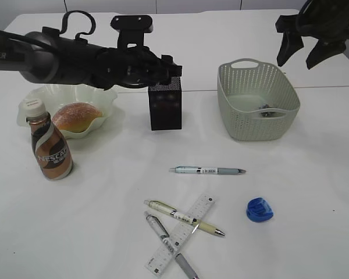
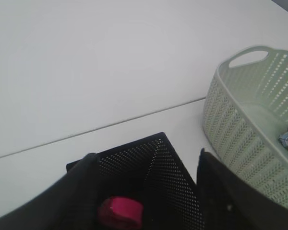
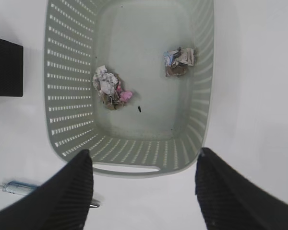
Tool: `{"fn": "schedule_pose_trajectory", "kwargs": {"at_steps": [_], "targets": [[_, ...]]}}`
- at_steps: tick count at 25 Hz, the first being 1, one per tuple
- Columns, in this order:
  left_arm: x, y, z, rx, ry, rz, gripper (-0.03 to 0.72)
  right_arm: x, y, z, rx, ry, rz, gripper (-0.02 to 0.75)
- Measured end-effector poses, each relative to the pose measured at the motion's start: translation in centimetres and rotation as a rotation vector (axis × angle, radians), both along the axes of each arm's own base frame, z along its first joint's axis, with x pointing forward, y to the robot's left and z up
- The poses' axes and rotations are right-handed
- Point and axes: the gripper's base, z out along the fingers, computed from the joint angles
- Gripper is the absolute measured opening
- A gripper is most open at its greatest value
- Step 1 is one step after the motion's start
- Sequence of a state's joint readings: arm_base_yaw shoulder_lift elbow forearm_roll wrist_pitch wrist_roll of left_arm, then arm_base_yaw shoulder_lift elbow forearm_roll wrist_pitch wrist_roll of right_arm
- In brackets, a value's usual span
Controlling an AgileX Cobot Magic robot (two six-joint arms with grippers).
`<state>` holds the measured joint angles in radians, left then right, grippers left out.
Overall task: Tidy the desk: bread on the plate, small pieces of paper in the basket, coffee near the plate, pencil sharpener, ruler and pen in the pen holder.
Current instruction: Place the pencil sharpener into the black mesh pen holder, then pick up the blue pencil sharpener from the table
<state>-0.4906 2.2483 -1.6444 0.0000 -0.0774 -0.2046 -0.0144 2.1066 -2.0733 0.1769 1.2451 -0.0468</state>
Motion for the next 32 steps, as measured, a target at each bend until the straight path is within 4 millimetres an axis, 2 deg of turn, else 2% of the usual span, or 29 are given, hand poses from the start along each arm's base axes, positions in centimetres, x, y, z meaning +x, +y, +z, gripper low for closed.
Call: {"fn": "schedule_pose_trajectory", "kwargs": {"at_steps": [3,8,21,24,27,32], "targets": [[-0.3,0.2,1.4,0.004,0.008,0.000,0.467,0.0,0.0,0.0,0.000,0.000,0.000,0.489],[-1.3,0.7,5.1,0.013,0.024,0.000,0.446,0.0,0.0,0.0,-0.003,-0.001,0.008,0.489],[-7.2,3.8,9.8,0.249,0.466,0.000,0.408,-0.4,-0.1,0.2,-0.012,0.006,-0.024,0.489],[-8.3,4.4,10.7,0.277,0.530,-0.001,0.393,-1.9,-0.1,1.0,-0.014,0.013,-0.025,0.489],[-9.2,4.8,11.5,0.283,0.567,-0.003,0.385,-4.2,0.0,1.8,-0.017,0.033,-0.022,0.489],[-9.9,4.9,11.7,0.286,0.625,-0.010,0.380,-9.0,2.0,2.2,-0.042,0.087,0.027,0.489]]}}
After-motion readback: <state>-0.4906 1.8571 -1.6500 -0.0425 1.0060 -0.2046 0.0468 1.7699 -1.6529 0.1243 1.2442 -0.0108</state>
